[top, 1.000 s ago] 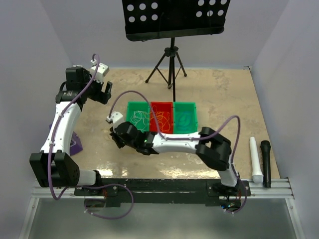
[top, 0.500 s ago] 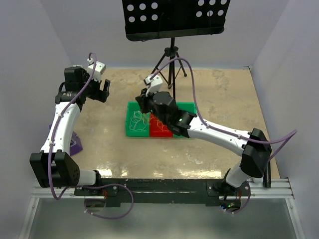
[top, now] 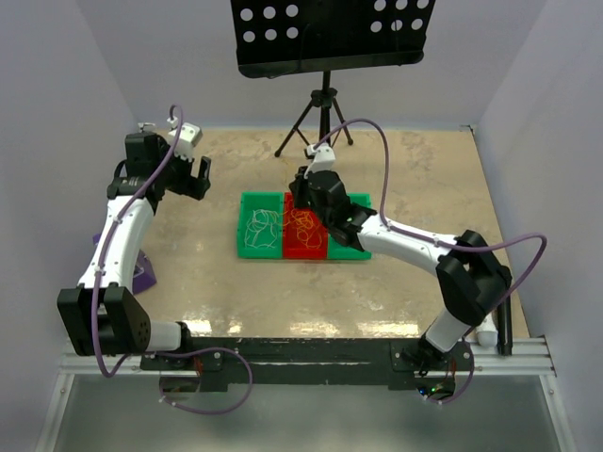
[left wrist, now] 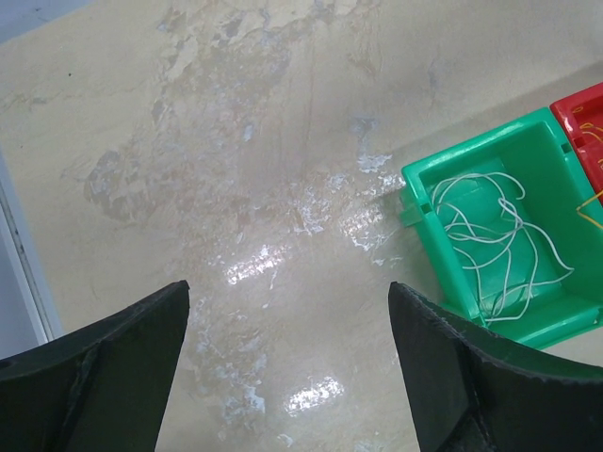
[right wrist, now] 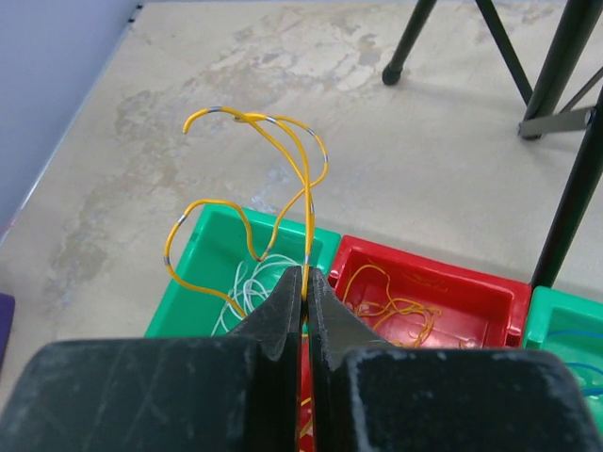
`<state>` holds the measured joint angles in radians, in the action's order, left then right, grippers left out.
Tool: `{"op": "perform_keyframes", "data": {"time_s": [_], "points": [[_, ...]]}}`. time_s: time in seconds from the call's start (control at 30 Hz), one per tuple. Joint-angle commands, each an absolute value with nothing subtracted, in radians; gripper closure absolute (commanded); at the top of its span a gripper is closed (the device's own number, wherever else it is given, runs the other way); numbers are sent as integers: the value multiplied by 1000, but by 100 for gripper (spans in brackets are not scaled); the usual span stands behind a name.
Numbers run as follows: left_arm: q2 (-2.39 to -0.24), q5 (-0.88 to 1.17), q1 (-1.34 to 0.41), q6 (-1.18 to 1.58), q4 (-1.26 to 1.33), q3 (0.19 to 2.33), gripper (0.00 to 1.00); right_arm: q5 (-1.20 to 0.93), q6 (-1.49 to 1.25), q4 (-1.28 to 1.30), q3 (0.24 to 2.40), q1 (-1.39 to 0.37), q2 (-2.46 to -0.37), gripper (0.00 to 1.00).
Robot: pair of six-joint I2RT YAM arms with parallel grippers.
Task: Untangle the cables
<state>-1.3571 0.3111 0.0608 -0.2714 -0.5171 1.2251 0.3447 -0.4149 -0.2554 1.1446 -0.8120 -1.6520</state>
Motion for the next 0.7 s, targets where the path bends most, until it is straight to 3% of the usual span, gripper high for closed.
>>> {"op": "perform_keyframes", "data": {"time_s": [0.0,0.67], "points": [[-1319,342,69,-252,-489,1210,9,364,-475,-281,1123,-816,-1674,100],[-1305,345,69,-235,-446,1163,8,382,-592,-112,1024,-821,-1721,100]]}}
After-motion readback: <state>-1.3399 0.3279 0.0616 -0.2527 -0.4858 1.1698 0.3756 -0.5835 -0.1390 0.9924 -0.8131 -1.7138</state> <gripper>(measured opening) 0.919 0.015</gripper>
